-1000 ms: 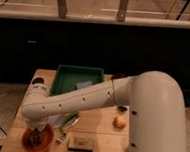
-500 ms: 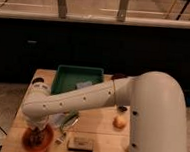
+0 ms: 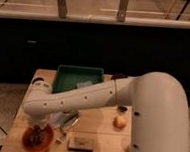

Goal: Place grapes in red bowl

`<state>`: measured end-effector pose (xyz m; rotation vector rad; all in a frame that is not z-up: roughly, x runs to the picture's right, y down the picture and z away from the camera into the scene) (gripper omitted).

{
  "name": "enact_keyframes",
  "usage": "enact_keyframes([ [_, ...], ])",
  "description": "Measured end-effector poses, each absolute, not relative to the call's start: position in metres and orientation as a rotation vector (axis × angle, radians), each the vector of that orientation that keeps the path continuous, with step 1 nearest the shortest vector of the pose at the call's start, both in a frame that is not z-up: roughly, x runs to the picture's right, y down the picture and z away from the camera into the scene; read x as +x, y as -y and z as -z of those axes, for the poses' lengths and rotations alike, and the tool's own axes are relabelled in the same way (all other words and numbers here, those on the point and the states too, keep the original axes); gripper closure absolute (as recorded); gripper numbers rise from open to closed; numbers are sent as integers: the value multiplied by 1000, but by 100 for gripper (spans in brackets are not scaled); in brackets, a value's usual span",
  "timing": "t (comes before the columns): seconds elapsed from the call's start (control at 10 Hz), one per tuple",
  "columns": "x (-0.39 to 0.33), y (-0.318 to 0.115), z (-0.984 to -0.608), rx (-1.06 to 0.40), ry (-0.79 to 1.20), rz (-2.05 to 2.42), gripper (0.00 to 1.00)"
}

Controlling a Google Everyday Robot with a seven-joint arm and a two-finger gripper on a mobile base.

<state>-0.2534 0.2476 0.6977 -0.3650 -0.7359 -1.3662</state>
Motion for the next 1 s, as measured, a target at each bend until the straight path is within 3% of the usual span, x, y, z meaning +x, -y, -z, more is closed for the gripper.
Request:
enact_keyframes([
  [1.0,-251,-246,-698,-363,739,1369,54],
])
